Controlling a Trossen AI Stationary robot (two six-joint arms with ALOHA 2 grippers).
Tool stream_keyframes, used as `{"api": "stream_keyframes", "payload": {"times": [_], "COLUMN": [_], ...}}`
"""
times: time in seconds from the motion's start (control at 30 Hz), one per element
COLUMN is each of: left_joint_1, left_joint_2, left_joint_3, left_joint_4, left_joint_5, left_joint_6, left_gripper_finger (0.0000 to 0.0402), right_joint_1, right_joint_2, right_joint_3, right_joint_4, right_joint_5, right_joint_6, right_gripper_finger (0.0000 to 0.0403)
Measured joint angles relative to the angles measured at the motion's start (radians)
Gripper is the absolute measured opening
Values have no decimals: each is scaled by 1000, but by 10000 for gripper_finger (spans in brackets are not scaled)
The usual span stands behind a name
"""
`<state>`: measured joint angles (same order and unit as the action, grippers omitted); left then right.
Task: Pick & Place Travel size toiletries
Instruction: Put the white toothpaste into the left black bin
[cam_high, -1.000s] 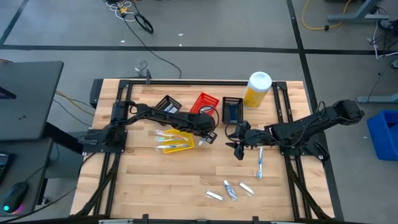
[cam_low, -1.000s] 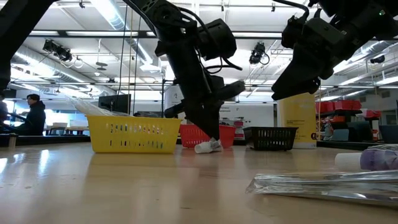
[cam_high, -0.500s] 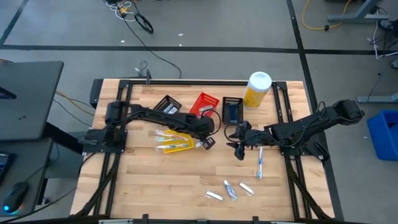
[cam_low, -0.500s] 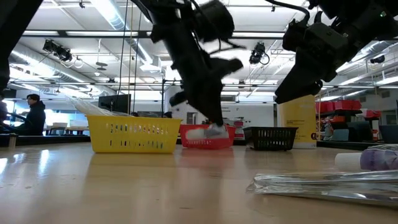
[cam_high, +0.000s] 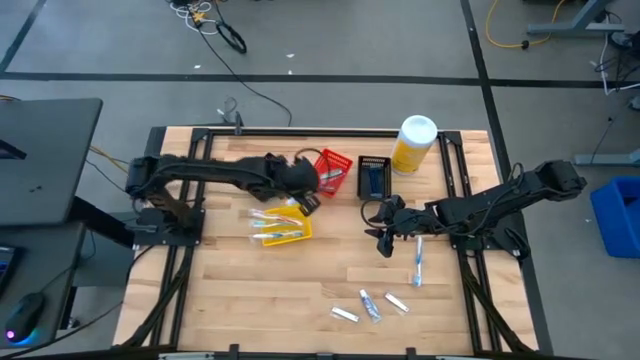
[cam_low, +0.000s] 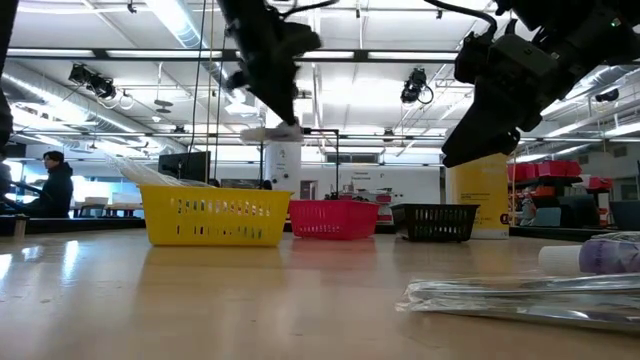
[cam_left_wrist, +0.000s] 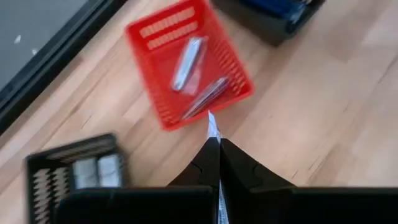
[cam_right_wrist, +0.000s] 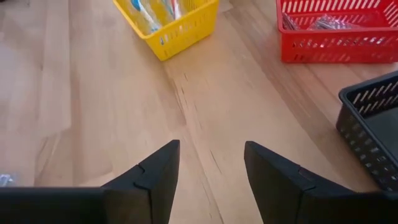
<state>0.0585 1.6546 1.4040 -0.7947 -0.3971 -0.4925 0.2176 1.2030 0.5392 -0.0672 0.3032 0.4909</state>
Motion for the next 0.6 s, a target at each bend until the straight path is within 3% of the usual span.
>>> {"api": "stream_keyframes", "payload": {"times": [0.33, 0.6], "left_joint_1": [81, 146], "left_joint_2": [-134, -157], "left_joint_3": [-1, -20], "left_joint_4": [-173, -233], "left_joint_5": [-26, -30], "left_joint_6": [53, 73], "left_gripper_finger": [3, 3], "right_joint_1": [3, 35], "right_joint_2": [0, 0], "right_joint_3": [0, 0], "right_joint_4": [-4, 1], "right_joint_5": [-3, -26], "right_joint_6": [29, 29], "right_gripper_finger": [186, 185]}}
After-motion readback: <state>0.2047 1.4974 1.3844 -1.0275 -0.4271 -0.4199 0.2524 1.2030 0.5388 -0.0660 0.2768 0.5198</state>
